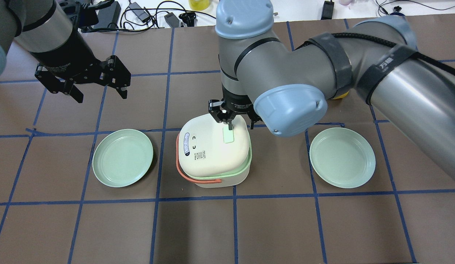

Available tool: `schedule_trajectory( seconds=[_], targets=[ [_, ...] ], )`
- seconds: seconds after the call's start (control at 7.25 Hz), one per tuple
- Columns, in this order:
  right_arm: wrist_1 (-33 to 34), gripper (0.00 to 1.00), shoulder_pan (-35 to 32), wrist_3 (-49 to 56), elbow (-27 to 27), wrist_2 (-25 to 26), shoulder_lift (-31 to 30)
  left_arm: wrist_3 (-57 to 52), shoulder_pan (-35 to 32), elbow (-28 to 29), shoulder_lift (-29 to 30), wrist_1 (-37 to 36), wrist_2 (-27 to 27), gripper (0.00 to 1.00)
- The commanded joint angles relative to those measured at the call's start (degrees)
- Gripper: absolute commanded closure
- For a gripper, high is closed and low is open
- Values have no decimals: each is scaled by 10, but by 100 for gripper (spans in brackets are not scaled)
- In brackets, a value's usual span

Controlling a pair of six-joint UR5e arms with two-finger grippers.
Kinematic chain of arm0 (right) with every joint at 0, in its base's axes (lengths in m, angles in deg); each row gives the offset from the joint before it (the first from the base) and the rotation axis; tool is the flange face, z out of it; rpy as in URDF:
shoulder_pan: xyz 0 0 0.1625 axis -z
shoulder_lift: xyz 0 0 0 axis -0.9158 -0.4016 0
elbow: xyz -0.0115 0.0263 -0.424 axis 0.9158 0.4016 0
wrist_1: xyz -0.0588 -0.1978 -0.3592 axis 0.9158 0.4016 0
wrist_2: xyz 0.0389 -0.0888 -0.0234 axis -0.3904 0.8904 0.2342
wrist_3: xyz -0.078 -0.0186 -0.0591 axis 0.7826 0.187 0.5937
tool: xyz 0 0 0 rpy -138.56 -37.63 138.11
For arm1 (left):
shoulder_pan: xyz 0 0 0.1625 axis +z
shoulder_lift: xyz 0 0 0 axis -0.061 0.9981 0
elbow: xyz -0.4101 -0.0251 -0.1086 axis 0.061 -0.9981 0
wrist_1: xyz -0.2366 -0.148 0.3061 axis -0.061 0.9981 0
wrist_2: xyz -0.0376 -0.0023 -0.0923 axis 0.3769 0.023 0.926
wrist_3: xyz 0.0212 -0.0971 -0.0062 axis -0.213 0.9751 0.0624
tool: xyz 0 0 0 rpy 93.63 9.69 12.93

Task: Press rice cooker button

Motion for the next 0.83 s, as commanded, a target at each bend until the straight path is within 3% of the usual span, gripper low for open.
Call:
schedule_trajectory(
  seconds=[0.0,0.28,0.69],
  targets=[
    [-65,0,69,66,72,2,-3,-1,0,0,0,0,0,0],
    [-117,0,124,124,121,5,-9,0,0,0,0,0,0,0],
    [-115,0,220,246,127,-3,-30,-1,0,0,0,0,-1,0]
  ],
)
